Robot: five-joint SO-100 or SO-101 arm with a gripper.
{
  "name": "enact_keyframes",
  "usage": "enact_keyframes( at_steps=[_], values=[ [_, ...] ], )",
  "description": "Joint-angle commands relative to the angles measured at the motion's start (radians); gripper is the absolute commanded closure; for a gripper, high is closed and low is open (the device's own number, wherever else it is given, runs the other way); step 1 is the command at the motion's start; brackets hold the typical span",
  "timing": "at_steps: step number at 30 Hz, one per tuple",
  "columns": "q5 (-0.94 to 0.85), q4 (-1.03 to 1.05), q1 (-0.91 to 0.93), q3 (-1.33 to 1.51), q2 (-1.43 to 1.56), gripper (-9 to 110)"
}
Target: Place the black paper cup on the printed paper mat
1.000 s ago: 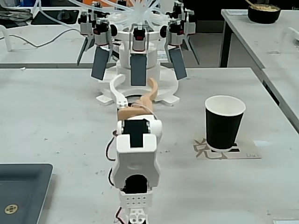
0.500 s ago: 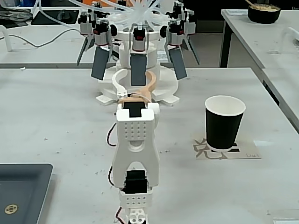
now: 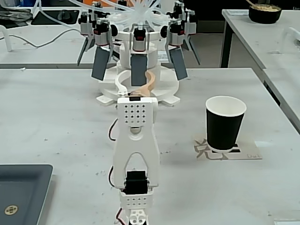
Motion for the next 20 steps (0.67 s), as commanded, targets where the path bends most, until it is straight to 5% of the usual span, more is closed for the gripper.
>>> enact_keyframes(
  at_steps=[1, 20],
  values=[
    [-0.008, 0.002, 0.006, -0.072, -0.009, 92],
    [-0.011, 0.003, 0.015, -0.137, -0.101, 93]
  ],
)
